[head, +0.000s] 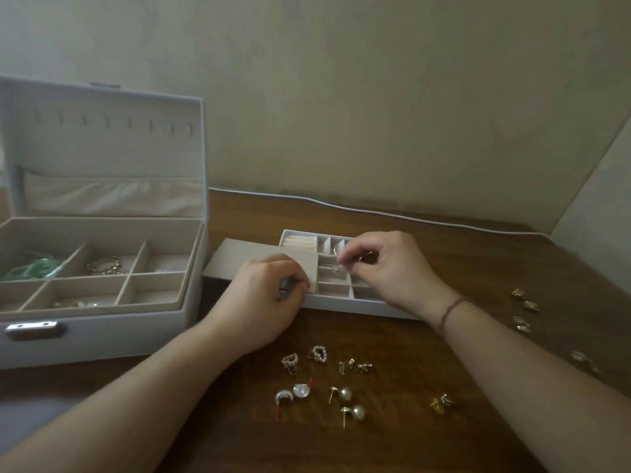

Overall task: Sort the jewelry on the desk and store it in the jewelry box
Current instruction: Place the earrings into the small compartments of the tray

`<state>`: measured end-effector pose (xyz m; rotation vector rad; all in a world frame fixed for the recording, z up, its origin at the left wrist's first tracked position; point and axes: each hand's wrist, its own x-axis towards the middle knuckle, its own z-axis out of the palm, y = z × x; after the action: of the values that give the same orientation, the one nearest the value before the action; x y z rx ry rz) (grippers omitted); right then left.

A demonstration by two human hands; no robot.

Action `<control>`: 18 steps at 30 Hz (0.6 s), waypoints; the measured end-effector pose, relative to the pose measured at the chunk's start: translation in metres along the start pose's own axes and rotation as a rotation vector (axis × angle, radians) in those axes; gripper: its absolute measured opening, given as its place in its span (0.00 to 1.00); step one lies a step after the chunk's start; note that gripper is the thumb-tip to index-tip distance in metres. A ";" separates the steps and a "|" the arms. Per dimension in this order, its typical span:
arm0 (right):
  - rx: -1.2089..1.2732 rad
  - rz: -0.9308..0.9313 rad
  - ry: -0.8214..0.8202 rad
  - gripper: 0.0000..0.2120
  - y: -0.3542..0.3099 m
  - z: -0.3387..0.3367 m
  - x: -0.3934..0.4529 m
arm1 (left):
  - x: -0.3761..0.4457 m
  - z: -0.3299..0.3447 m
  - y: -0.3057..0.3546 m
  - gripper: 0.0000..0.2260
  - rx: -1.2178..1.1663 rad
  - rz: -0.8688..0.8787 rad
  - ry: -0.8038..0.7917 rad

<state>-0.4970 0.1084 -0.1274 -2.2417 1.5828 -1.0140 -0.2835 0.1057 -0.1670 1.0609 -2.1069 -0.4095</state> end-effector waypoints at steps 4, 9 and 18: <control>-0.109 0.003 -0.121 0.10 -0.002 0.017 0.012 | 0.000 -0.002 0.001 0.05 0.003 -0.017 -0.016; -0.183 0.015 -0.161 0.12 0.000 0.013 0.012 | 0.001 -0.002 0.002 0.05 0.001 -0.012 -0.013; -0.338 -0.070 -0.281 0.13 0.008 0.017 0.015 | 0.001 -0.002 0.001 0.06 -0.001 -0.013 -0.030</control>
<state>-0.4889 0.0882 -0.1381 -2.5348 1.6566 -0.4394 -0.2825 0.1055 -0.1644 1.0742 -2.1269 -0.4345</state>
